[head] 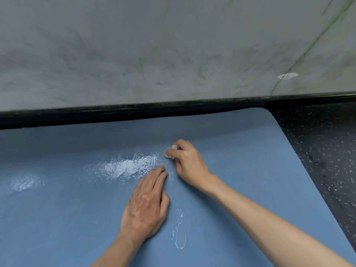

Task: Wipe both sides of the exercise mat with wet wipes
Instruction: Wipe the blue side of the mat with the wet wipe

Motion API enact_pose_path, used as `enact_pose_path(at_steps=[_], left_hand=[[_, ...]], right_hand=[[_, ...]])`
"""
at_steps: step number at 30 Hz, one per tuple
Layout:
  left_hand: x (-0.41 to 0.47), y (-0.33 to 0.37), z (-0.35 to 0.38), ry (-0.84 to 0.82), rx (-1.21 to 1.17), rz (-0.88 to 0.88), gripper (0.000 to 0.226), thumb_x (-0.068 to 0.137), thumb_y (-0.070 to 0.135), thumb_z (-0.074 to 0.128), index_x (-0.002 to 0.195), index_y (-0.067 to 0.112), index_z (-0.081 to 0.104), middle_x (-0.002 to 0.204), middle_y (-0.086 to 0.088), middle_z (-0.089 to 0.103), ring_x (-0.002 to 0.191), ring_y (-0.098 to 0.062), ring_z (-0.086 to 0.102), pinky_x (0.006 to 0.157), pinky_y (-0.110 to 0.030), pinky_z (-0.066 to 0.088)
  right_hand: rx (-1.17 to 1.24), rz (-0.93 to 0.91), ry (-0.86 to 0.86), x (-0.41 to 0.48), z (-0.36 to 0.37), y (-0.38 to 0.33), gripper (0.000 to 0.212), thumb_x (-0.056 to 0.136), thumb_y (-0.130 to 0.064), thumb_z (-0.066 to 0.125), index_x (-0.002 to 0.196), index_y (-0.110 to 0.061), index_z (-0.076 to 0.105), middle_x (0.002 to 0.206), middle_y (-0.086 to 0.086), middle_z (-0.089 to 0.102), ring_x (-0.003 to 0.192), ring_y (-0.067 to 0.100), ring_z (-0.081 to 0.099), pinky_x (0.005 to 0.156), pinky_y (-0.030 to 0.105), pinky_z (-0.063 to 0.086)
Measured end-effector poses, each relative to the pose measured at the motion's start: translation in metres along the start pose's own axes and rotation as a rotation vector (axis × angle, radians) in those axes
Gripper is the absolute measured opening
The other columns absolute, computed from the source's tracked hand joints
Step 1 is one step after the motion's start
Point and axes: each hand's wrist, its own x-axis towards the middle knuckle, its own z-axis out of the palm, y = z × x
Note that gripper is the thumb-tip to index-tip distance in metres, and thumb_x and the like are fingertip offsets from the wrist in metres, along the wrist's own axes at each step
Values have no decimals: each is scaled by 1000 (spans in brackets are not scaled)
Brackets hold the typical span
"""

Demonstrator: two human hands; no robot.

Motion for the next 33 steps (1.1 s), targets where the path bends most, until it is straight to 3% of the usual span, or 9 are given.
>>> enact_pose_path(at_steps=[5, 8, 12, 14, 18, 24, 29, 31, 33], left_hand=[[1, 0, -1, -14, -2, -4, 49, 88, 24, 39, 134, 11, 52, 141, -3, 50, 130, -17, 45, 111, -32, 30], [1, 0, -1, -15, 16, 1, 48, 88, 24, 40, 131, 9, 55, 141, -5, 51, 130, -18, 44, 111, -31, 30], [0, 1, -2, -9, 17, 0, 47, 88, 23, 40, 129, 8, 56, 140, -4, 52, 130, -18, 44, 111, -31, 29], [-1, 1, -2, -8, 14, -5, 47, 88, 23, 40, 130, 8, 56, 140, -4, 52, 130, -18, 45, 111, -32, 30], [0, 3, -2, -24, 20, -13, 48, 88, 23, 39, 130, 7, 56, 141, -6, 51, 131, -21, 47, 109, -37, 34], [1, 3, -3, -27, 21, -10, 48, 89, 23, 38, 131, 7, 54, 142, -5, 50, 132, -20, 45, 111, -37, 33], [2, 3, -3, -21, 20, -2, 48, 88, 23, 38, 130, 6, 54, 141, -6, 50, 131, -22, 46, 110, -38, 34], [2, 3, -3, -31, 26, -4, 48, 88, 23, 38, 130, 6, 54, 140, -6, 50, 130, -22, 46, 110, -37, 34], [2, 3, -1, -26, 30, -4, 48, 88, 23, 38, 131, 7, 54, 141, -5, 50, 131, -21, 45, 110, -37, 33]], right_hand=[[93, -72, -102, -46, -9, -10, 28, 89, -6, 42, 96, -8, 69, 89, 10, 56, 77, 28, 55, 68, 35, 49], [95, -50, -112, -13, -9, 0, 28, 88, -8, 43, 91, -6, 70, 87, 11, 56, 76, 31, 56, 65, 33, 48], [-9, 78, -49, 53, -2, 15, 25, 88, 2, 50, 102, -6, 70, 97, 15, 54, 87, 34, 56, 73, 31, 46], [-13, 49, -4, 51, 1, 14, 28, 84, 3, 47, 97, -6, 70, 91, 14, 54, 81, 34, 57, 68, 38, 52], [52, -60, -75, 7, -6, 3, 36, 85, -11, 37, 90, -4, 72, 84, 14, 58, 74, 33, 59, 63, 37, 52], [-53, 61, 0, 75, -2, 26, 29, 78, 7, 45, 89, -1, 70, 89, 18, 57, 80, 37, 58, 70, 43, 52], [-4, 0, 3, 32, -3, 14, 29, 86, -3, 42, 87, -4, 72, 82, 16, 57, 74, 35, 58, 65, 36, 50], [59, -24, -30, 13, -10, 9, 35, 89, -10, 38, 92, -3, 73, 88, 16, 59, 77, 34, 59, 69, 33, 48], [-2, 40, -78, 30, -11, 12, 32, 92, -5, 43, 106, -4, 71, 105, 21, 57, 91, 34, 57, 77, 29, 42]])
